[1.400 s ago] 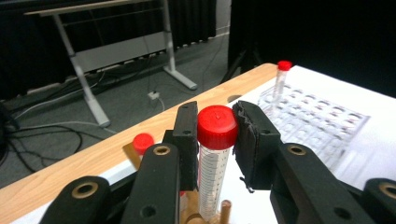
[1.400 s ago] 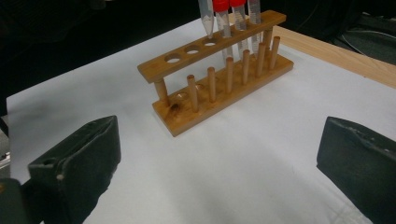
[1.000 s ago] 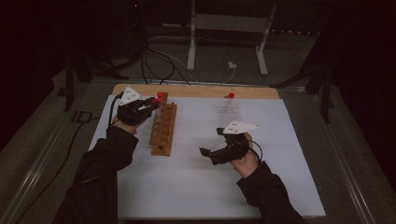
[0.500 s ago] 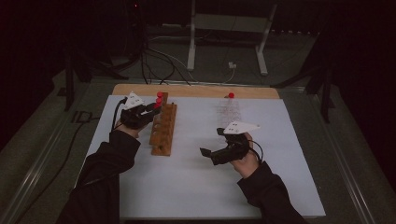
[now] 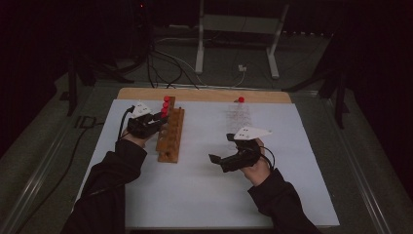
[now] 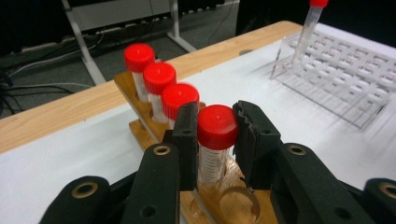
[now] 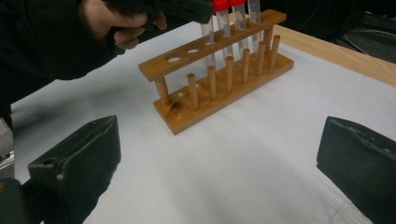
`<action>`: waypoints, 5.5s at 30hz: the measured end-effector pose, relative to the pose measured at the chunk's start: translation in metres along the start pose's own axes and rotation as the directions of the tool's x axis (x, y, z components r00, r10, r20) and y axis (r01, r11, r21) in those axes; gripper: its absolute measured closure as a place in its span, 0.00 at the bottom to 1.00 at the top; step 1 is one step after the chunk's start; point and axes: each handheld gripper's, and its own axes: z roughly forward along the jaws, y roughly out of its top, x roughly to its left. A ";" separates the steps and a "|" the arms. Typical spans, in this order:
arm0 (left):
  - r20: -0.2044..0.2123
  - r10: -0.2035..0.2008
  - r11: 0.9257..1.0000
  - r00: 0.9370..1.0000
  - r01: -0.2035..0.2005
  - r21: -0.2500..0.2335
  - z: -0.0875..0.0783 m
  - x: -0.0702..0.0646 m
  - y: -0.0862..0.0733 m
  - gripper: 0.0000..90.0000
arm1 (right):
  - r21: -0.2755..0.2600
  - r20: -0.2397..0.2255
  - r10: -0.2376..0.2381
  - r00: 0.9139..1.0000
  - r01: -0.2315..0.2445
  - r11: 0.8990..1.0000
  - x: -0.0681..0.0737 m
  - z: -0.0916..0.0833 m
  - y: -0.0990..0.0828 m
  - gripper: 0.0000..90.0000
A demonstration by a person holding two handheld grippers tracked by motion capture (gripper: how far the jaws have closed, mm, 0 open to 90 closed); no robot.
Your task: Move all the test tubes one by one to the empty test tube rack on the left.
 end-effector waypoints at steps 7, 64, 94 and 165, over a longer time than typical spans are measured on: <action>0.001 0.006 1.000 1.000 -0.006 0.012 -0.001 0.000 0.000 0.80 | -0.001 -0.001 0.002 1.000 -0.002 1.000 0.000 0.000 0.001 0.00; 0.254 0.023 0.999 0.967 -0.012 -0.044 -0.077 -0.039 -0.022 0.02 | -0.030 0.253 0.060 0.966 -0.054 0.998 -0.123 0.007 0.021 0.00; 0.265 0.028 0.998 0.964 -0.011 -0.065 -0.082 -0.039 -0.019 0.02 | 0.041 0.390 0.120 0.913 -0.147 0.988 -0.175 0.043 0.008 0.49; 0.291 0.035 0.999 0.956 -0.023 -0.046 -0.079 -0.043 -0.015 0.02 | 0.024 0.324 0.047 0.945 -0.058 0.998 -0.137 0.019 0.053 0.84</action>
